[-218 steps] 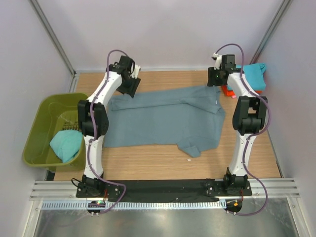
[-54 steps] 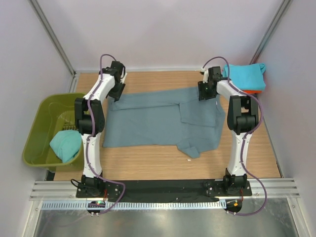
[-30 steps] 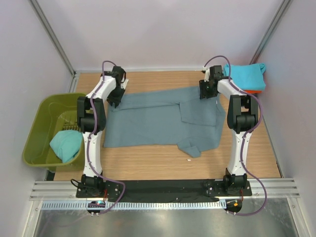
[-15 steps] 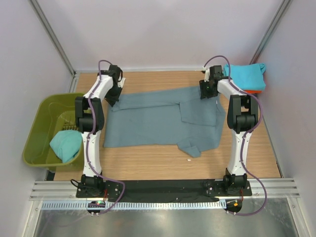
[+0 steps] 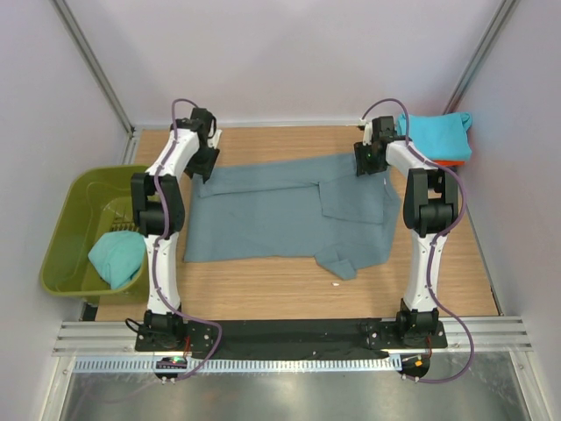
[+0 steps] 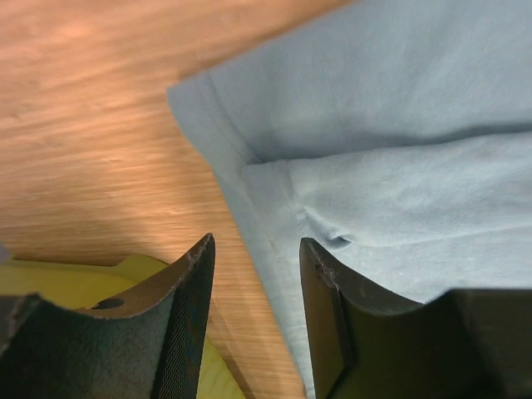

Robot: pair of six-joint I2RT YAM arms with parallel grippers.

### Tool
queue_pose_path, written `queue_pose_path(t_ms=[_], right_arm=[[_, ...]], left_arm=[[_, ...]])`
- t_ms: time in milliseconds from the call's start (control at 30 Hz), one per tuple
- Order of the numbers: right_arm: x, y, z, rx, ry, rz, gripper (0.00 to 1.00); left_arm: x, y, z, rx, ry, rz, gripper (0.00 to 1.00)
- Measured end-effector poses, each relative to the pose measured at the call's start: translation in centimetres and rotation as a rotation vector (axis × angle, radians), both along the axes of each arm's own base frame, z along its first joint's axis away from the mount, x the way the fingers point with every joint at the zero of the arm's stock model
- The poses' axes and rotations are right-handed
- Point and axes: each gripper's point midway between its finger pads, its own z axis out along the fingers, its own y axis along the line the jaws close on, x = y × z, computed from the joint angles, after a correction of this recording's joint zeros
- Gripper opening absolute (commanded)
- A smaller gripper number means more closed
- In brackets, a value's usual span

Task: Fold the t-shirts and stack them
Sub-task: Fold the tshirt

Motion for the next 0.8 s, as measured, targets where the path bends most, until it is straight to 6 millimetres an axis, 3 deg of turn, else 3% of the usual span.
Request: queue_pose_path(t_ms=[167,267,533,800], right_arm=[[0.0,0.0,0.0,0.000,0.000,0.001,0.48],[0.0,0.0,0.0,0.000,0.000,0.001,0.48],[0.0,0.0,0.0,0.000,0.000,0.001,0.48],[0.0,0.0,-0.1,-0.002,-0.002,0.003,0.48]], left_arm=[[2.1,0.0,2.4,-0.018,-0.084,0.003,0.42],[2.6,0.2,2.6,-0.022,-0.096,0.004,0.40],[2.2,0.3,-0.8,-0.041,-0.017,-0.004,0.37],[1.9,0.3,-2.0,-0.075,0.014,0.000,0.27]])
